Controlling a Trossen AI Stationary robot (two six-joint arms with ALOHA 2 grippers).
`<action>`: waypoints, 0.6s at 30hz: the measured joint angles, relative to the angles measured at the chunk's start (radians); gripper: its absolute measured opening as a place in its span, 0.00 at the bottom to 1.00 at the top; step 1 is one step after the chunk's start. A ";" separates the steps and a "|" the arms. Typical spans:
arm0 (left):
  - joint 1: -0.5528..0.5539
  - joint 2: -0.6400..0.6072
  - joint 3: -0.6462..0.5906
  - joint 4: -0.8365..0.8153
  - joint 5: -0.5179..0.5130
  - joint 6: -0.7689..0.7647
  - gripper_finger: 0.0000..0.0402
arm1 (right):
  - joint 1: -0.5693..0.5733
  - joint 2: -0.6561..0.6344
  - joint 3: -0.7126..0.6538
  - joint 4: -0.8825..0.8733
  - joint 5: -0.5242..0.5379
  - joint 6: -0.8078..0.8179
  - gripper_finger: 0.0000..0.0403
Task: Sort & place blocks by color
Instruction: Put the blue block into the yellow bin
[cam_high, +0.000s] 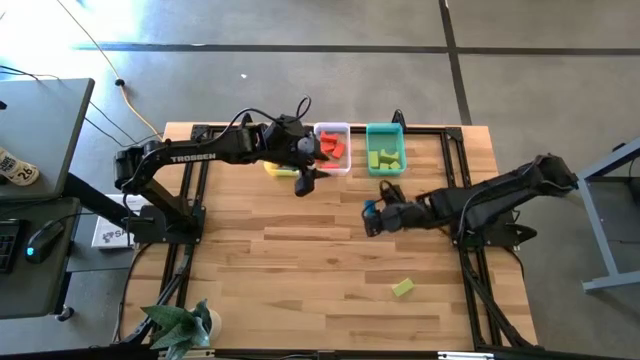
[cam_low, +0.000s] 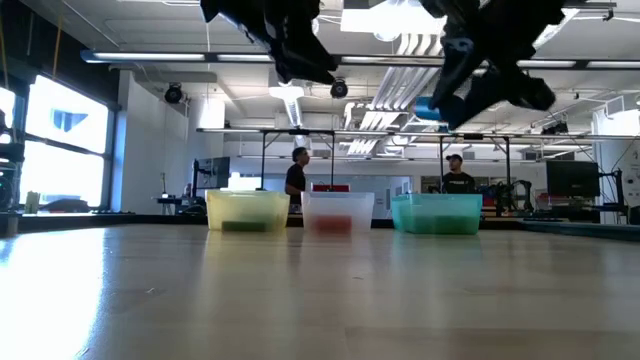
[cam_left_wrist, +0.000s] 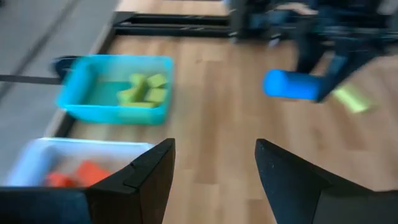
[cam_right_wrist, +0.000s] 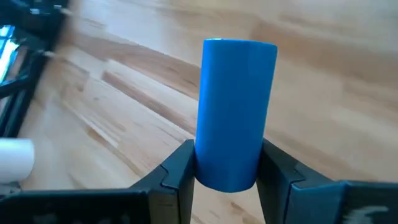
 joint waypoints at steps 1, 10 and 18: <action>0.000 0.000 0.000 0.002 0.033 -0.017 0.52 | -0.015 -0.004 0.014 -0.001 -0.010 -0.045 0.26; -0.003 0.000 0.000 0.044 0.222 -0.213 0.52 | -0.123 -0.014 0.159 0.034 -0.095 -0.471 0.26; -0.004 0.000 0.000 0.130 0.346 -0.354 0.52 | -0.180 -0.014 0.251 0.049 -0.129 -0.730 0.26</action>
